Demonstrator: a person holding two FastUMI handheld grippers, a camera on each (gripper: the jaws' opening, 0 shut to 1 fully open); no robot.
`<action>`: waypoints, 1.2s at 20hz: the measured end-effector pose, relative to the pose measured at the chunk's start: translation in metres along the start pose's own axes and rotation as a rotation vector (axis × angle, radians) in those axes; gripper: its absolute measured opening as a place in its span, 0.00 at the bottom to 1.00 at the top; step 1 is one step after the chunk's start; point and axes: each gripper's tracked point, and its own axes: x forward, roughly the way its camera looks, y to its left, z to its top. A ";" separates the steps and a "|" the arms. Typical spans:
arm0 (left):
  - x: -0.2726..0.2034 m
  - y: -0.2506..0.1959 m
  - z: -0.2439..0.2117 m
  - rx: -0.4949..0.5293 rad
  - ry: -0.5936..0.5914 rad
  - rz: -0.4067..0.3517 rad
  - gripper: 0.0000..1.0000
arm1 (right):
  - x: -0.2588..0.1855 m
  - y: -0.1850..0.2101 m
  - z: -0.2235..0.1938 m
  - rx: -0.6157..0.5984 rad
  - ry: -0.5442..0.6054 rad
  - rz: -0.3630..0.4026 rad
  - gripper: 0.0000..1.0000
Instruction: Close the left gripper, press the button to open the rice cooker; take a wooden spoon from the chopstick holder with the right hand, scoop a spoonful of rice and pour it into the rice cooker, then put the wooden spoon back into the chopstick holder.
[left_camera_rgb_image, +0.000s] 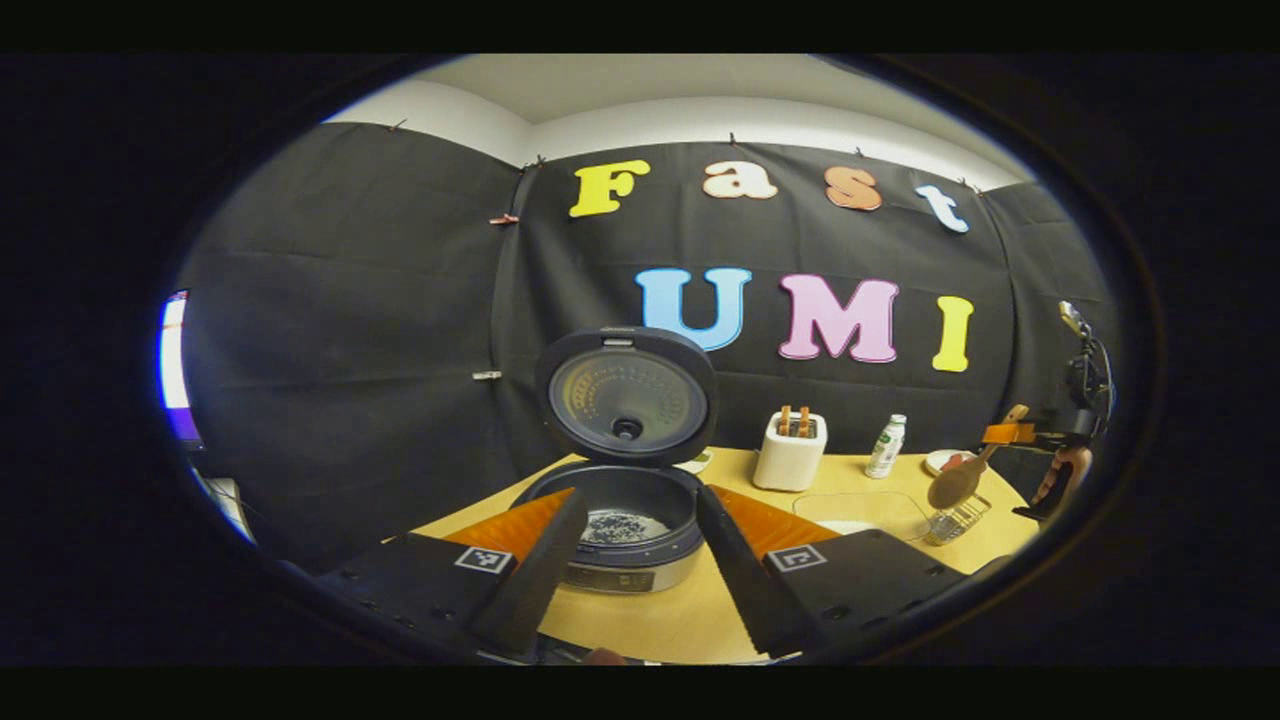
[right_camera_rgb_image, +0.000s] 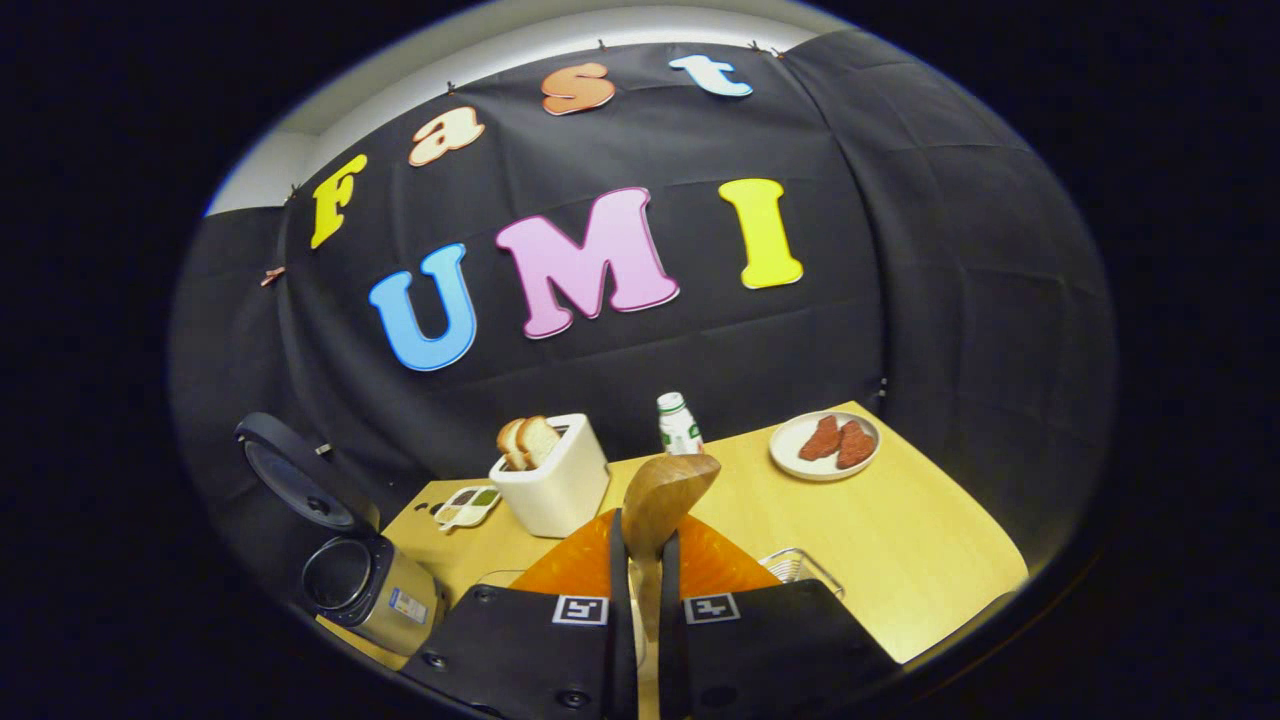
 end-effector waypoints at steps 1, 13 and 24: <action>0.000 0.004 0.001 0.007 -0.005 0.002 0.77 | 0.004 0.014 -0.008 -0.009 0.013 0.019 0.13; 0.021 0.049 0.014 0.042 -0.022 -0.004 0.77 | 0.044 0.086 -0.122 -0.106 0.195 0.052 0.13; 0.039 0.066 0.008 0.023 -0.016 -0.025 0.77 | 0.036 0.120 -0.136 0.106 0.281 0.062 0.13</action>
